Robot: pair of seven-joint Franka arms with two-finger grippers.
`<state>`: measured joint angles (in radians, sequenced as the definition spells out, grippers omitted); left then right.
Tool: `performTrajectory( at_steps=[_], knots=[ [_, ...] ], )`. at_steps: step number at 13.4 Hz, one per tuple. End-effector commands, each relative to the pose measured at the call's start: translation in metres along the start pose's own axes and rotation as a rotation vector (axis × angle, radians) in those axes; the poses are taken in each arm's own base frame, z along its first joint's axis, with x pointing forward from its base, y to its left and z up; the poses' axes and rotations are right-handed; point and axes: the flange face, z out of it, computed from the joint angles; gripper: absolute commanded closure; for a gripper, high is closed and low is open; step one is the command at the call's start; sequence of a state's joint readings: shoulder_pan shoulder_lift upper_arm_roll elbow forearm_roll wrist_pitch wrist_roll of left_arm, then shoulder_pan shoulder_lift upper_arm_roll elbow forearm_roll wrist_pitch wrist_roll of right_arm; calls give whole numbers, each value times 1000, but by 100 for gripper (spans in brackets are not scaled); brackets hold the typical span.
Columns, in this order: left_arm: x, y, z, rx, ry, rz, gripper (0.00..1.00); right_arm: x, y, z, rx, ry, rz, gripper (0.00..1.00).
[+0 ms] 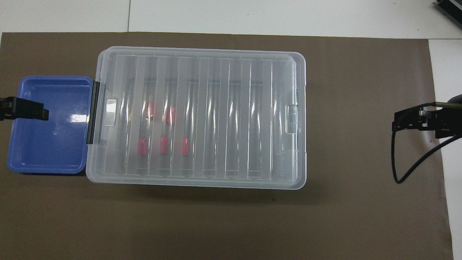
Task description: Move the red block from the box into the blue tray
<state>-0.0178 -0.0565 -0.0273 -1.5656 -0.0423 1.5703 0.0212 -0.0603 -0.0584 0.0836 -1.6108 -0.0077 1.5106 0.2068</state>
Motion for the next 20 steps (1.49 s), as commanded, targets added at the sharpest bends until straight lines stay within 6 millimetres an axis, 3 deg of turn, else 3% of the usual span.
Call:
performTrajectory(
  at_steps=[1, 3, 6, 9, 12, 14, 16, 20],
  knots=[
    [-9, -1, -1, -13, -1, -14, 0, -8, 6, 1, 6, 16, 21, 0],
    [-9, -1, -1, -13, -1, -14, 0, -6, 5, 0, 10, 35, 13, 0],
    [-9, -1, -1, -13, -1, -14, 0, 1, 2, 18, 28, 52, 23, 0],
    [-9, -1, -1, -13, -1, -14, 0, 4, -14, 40, 33, 71, -2, 0],
    [-9, -1, -1, -13, -1, -14, 0, 3, -53, 68, 45, 110, -47, 0],
    [-9, -1, -1, -13, -1, -14, 0, 2, -93, 86, 60, 132, -54, 0],
    [-9, -1, -1, -13, -1, -14, 0, 6, -120, 102, 73, 143, -57, 0],
    [-9, -1, -1, -13, -1, -14, 0, 16, -150, 137, 78, 133, -97, 0]
  ],
)
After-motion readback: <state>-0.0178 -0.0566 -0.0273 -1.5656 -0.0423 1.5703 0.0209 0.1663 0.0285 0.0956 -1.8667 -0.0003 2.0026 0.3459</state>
